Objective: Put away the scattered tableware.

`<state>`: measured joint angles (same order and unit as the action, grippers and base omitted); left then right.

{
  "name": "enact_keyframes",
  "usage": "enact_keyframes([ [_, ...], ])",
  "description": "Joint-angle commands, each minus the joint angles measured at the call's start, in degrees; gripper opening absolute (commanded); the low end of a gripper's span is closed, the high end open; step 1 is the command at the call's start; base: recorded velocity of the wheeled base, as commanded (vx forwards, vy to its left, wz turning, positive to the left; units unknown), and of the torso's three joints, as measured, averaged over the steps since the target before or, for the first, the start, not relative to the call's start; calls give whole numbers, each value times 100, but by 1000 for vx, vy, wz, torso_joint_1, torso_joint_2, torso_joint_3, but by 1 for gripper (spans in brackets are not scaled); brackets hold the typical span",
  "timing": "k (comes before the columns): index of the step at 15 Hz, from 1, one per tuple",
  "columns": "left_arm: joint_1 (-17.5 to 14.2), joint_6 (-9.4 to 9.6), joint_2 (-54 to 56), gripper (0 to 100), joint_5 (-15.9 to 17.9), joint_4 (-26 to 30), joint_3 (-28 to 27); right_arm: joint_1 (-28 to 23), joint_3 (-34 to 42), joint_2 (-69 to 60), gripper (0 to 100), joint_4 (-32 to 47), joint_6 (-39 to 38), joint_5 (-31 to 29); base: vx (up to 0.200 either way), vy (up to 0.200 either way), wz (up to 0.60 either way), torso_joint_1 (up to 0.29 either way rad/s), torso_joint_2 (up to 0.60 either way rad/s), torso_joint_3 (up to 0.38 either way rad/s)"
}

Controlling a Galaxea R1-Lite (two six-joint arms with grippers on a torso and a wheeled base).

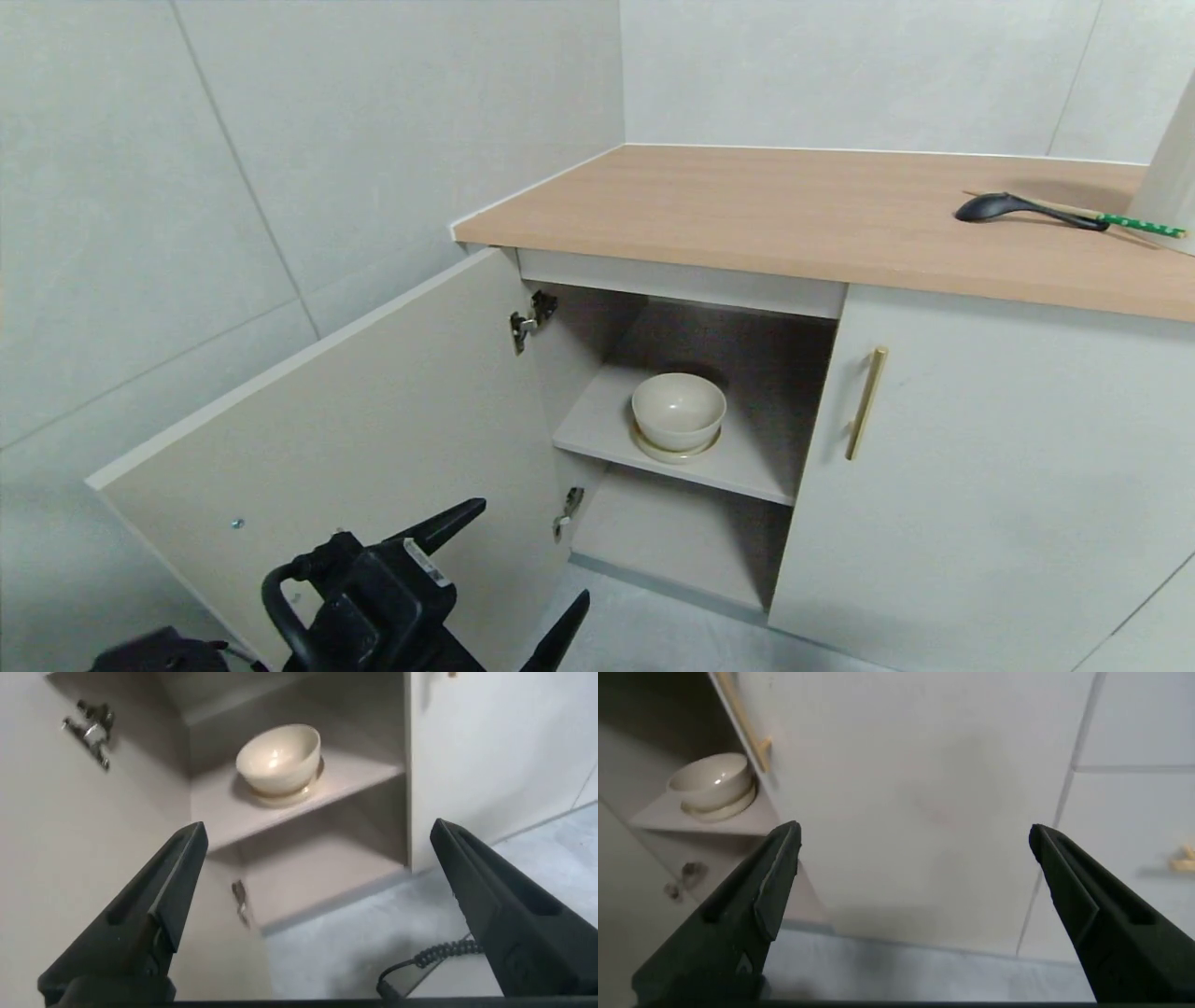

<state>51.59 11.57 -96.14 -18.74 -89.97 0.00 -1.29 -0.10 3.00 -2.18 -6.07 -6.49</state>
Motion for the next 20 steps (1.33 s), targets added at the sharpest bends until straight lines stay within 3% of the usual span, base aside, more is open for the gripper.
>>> enact_keyframes([
  [1,0,3,-2,100,2,-3,0,-3,1,-1,100,-2,1,7,-200,0,0,12,7,2],
  [5,0,-76,253,100,-165,-3,0,-3,1,-1,100,-2,1,-2,-200,0,0,2,2,1],
  [6,0,-199,323,100,-227,-3,0,-3,1,-1,100,-2,1,-2,0,0,0,0,0,0],
  [7,-132,-603,605,100,-447,-3,0,-3,1,-1,100,-2,1,-2,0,0,0,0,0,0],
  [8,-685,-691,1000,100,-499,-3,0,-3,1,8,100,-2,1,-2,0,0,0,0,0,0],
  [9,-1345,-656,1466,100,-482,-3,0,-3,1,8,100,-2,1,7,0,0,0,0,0,0],
  [10,-1881,-533,2046,100,-385,-3,-18,-3,1,8,100,-2,1,7,0,0,0,0,0,0],
  [12,-2505,-146,3004,100,-148,190,0,-3,1,8,100,7,1,-2,0,0,0,0,0,0],
  [13,-3015,205,3927,100,-86,911,0,-3,-8,8,100,7,1,-2,0,0,0,0,0,0],
  [14,-3182,320,4762,100,160,1807,0,-3,-8,8,100,7,1,-2,0,0,0,0,0,0],
  [16,-3595,197,6511,100,1083,3908,0,-3,-8,8,100,7,-8,-2,0,0,0,0,0,0],
  [18,-4254,-58,8128,100,2137,5964,0,-3,-8,8,100,7,-8,-11,0,0,0,0,0,0],
  [19,-4394,-208,8726,100,2542,6843,0,-3,-8,8,100,7,-8,-11,0,0,0,0,0,0],
  [20,-4447,-252,9139,100,2612,7634,0,-3,-8,8,100,7,-8,-11,0,0,0,0,0,0],
])
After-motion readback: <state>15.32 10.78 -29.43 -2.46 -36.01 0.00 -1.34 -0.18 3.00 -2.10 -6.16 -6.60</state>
